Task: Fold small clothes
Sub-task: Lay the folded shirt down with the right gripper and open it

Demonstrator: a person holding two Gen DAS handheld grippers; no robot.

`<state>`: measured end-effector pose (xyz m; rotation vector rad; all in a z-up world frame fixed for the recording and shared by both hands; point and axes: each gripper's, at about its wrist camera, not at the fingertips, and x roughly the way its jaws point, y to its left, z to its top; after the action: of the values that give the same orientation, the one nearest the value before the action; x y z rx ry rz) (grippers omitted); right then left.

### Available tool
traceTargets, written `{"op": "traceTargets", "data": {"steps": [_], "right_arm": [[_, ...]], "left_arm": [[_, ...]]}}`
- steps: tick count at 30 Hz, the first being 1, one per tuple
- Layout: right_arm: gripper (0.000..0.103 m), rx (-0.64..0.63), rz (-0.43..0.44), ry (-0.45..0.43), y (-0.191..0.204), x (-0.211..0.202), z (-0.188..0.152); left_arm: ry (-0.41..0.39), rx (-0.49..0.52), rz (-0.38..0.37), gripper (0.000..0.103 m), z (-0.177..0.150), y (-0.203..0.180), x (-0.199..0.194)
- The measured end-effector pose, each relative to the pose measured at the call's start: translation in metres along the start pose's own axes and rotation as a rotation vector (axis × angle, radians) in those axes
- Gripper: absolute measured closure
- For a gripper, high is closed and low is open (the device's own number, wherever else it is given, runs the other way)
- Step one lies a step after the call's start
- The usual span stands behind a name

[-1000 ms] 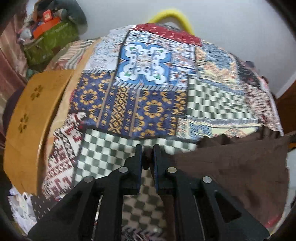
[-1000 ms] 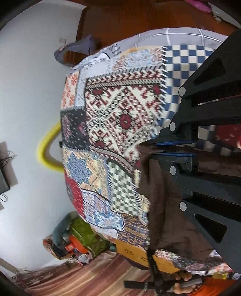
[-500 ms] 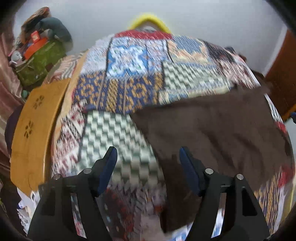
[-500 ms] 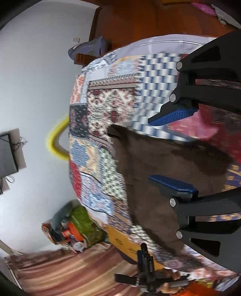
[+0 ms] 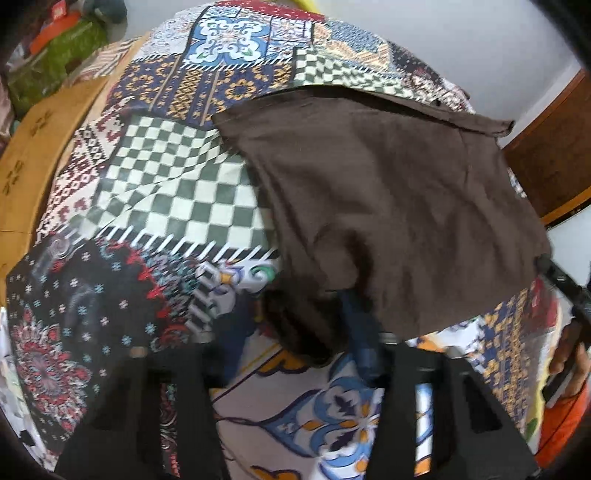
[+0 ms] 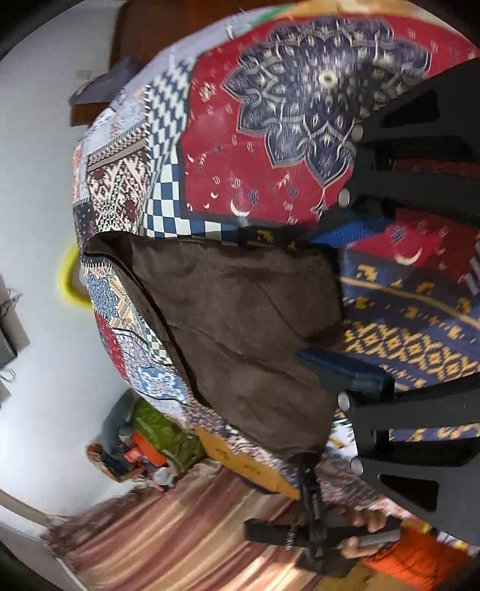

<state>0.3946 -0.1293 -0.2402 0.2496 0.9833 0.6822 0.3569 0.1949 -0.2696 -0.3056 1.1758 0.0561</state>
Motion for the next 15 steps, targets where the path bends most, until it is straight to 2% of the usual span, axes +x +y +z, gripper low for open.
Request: {"op": "traceTargets", "data": {"steps": [1,2,4,10,15], "right_arm": [[0.081,0.016,0.005,0.004,-0.001,0.004,0.001],[0.087,0.029,0.01,0.001,-0.002,0.006,0.003],[0.091,0.05,0.031,0.0,-0.005,0.008,0.003],[0.093,-0.011,0.029,-0.016,0.003,-0.015,-0.006],[0.093,-0.054,0.022,-0.005,0.005,-0.038,-0.015]], "left_arm": [[-0.003,-0.005,-0.004,0.087,0.001,-0.002,-0.001],[-0.007,-0.008,0.001,0.09,0.002,-0.003,-0.003],[-0.016,0.001,0.005,0.096,0.002,-0.006,-0.008],[-0.027,0.052,-0.009,0.097,-0.026,-0.013,-0.04],[0.015,0.084,-0.063,0.097,-0.069,-0.025,-0.061]]}}
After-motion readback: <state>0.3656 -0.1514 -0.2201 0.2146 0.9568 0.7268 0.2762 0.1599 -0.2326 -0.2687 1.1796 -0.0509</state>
